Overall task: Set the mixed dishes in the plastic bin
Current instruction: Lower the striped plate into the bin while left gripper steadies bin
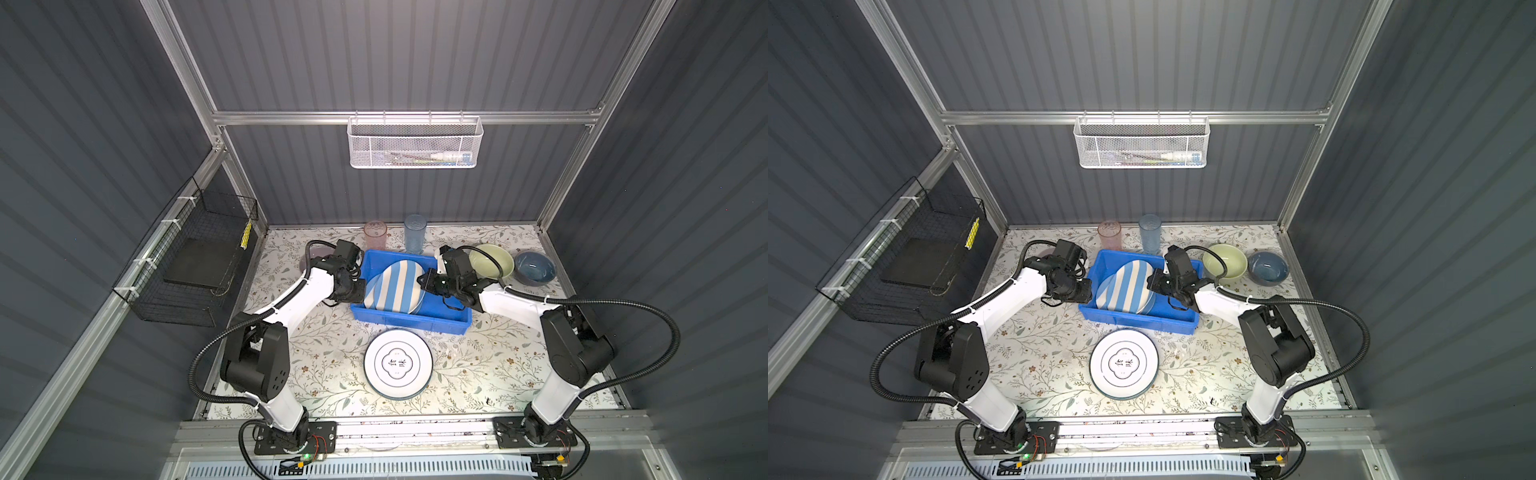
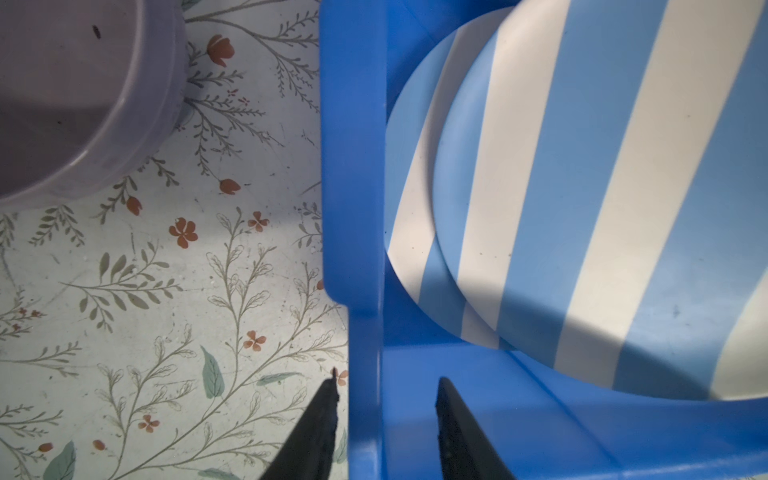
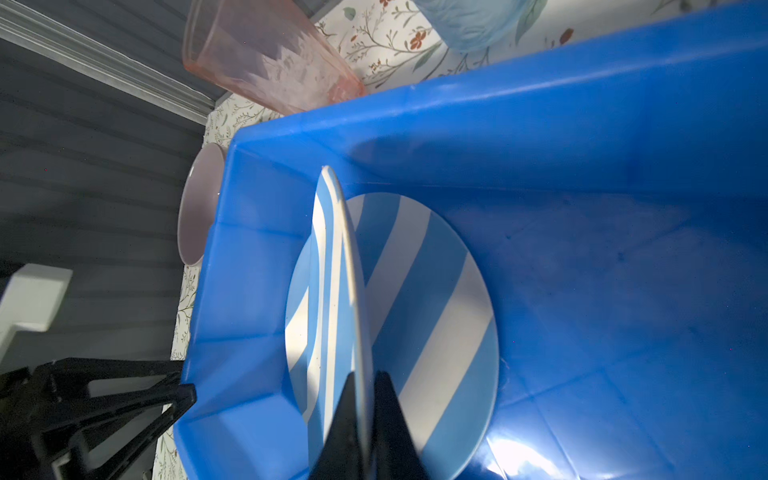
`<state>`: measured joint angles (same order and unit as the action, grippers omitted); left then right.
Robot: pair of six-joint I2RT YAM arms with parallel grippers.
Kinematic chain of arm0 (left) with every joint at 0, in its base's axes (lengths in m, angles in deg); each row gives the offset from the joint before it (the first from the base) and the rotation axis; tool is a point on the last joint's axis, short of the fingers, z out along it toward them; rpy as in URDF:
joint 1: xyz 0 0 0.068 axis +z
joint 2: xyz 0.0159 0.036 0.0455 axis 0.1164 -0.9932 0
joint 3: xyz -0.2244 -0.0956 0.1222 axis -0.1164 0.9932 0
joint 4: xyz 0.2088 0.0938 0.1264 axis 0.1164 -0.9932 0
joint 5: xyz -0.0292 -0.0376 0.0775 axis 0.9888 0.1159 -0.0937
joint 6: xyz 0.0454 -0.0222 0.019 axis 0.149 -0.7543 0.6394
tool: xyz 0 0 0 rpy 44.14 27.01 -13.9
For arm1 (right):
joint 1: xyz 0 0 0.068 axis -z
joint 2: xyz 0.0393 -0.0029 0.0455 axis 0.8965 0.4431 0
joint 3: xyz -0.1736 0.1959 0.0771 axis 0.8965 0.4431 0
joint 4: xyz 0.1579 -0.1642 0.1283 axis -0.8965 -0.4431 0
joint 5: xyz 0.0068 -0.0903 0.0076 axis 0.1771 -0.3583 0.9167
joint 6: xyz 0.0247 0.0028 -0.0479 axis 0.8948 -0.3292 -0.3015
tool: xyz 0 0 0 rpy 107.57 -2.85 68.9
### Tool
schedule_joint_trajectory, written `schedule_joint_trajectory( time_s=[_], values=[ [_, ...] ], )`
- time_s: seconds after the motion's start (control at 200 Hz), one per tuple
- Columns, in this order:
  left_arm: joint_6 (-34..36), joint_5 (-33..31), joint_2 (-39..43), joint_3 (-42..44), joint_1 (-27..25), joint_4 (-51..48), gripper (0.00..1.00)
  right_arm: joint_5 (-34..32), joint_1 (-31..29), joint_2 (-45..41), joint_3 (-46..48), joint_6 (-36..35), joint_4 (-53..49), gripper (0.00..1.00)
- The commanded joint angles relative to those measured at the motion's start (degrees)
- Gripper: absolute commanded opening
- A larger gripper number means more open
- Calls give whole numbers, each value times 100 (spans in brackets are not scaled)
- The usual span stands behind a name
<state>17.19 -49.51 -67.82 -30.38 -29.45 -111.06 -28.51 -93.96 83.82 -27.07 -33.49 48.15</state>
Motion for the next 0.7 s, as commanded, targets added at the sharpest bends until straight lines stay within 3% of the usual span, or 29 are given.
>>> schedule_joint_trajectory(
  time_s=[0.0,0.205,0.425,0.695],
  values=[
    [-30,94,-102,-20,53,15,41,250,-33,147,-184,150,259,0],
    [-38,149,-102,41,53,64,41,366,-60,437,-344,244,254,6],
    [-38,157,-76,50,53,86,41,436,-90,626,-452,253,109,24],
    [-47,166,-35,69,62,99,41,268,-117,763,-635,54,-374,37]
  ],
)
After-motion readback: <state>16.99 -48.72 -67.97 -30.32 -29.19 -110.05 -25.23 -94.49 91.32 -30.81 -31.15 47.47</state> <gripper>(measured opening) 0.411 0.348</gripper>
